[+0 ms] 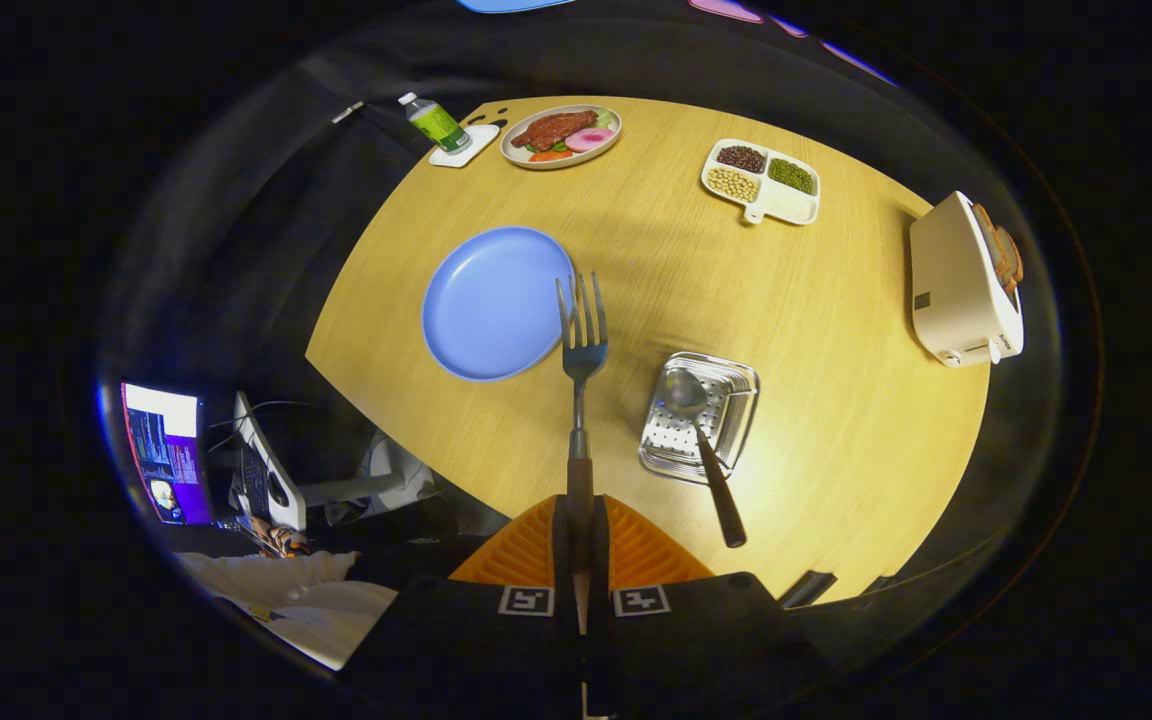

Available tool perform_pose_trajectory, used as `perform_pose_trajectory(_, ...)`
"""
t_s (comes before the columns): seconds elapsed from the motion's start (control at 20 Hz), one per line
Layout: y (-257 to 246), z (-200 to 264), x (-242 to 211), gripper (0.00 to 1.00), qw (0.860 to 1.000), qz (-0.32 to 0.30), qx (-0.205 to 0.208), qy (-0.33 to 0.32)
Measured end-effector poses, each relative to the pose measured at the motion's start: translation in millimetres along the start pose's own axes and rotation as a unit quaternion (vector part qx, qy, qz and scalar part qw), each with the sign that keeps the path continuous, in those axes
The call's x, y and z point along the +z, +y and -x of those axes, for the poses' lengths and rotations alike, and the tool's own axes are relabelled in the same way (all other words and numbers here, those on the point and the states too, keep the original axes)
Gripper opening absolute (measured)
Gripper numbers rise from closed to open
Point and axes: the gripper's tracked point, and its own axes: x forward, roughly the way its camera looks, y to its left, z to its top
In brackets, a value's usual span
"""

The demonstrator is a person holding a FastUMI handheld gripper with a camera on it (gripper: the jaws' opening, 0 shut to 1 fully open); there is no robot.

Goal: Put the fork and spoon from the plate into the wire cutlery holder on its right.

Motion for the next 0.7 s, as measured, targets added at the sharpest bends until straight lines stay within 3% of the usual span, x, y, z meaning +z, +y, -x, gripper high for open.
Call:
perform_pose_trajectory(0.25, -37, 4, -11, 0.07, 0.996, 0.009, -0.012, 0.090)
perform_pose_trajectory(0.5, -75, 6, -23, 0.07, 0.983, 0.051, -0.047, 0.171)
perform_pose_trajectory(0.7, -85, -1, -27, 0.07, 0.973, 0.059, -0.045, 0.217)
